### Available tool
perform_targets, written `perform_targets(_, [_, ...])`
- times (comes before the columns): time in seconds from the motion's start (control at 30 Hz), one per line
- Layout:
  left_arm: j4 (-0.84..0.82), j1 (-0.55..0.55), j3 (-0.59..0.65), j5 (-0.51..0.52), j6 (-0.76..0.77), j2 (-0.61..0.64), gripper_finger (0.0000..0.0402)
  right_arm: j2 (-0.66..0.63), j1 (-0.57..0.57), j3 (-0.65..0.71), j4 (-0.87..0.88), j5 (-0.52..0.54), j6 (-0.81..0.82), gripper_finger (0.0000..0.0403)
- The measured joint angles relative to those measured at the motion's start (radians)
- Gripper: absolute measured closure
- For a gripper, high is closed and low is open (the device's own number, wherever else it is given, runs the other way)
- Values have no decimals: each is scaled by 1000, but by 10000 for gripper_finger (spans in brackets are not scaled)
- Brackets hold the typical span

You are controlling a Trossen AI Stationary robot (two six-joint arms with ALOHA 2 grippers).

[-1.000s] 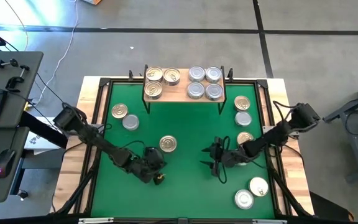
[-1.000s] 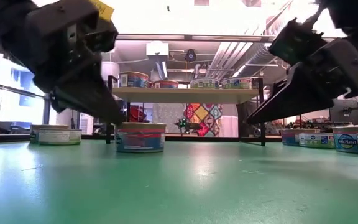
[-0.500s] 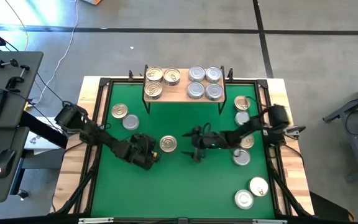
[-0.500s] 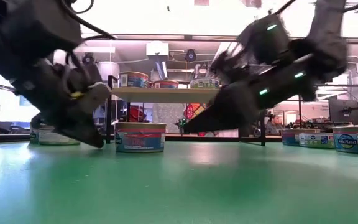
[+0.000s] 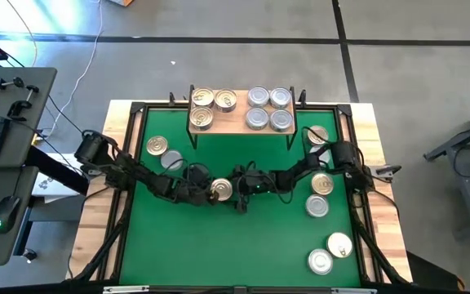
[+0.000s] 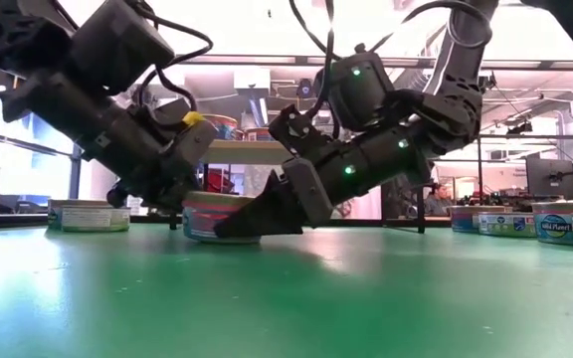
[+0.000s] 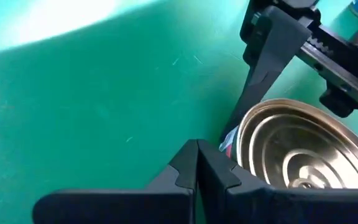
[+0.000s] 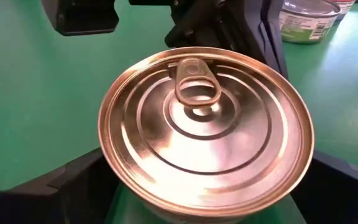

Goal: Stack canned seafood by type on shelf
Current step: Put the blue tuna can on the shelf aligned with the other blue tuna can

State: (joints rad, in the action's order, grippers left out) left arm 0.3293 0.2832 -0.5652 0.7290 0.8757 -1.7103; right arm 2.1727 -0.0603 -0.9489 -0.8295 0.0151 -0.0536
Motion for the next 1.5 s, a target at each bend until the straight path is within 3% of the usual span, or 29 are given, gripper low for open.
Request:
perform_targets(0.2, [-26, 19, -6, -23, -3, 27, 402, 0, -38, 23, -39, 80, 28, 21])
perform_targets(0.37, [-264, 81, -10, -91, 119, 139, 401, -39, -72, 69, -12, 134, 103, 42])
perform_targets(0.53, [-430, 180, -8, -91, 242, 279, 401, -191, -111, 71, 136, 235, 59, 44])
perform_targets(0.67, [-423, 271, -62, 44, 188, 381, 401, -352, -84, 65, 237, 253, 1, 45])
perform_targets(0.8, [-432, 283, -178, 171, -40, 456, 401, -503, 14, 7, 436, 277, -40, 45])
perform_targets(0.9, [-431, 199, -281, 148, -289, 494, 401, -540, 105, -92, 592, 256, -77, 46])
perform_targets(1.07, [-463, -60, -431, -64, -596, 492, 401, -499, 250, -257, 752, 161, -114, 46])
perform_targets(1.3, [-573, -426, -502, -323, -691, 422, 401, -432, 375, -334, 785, 31, -104, 47])
perform_targets(1.5, [-570, -605, -503, -526, -704, 358, 401, -378, 410, -354, 784, -42, -104, 31])
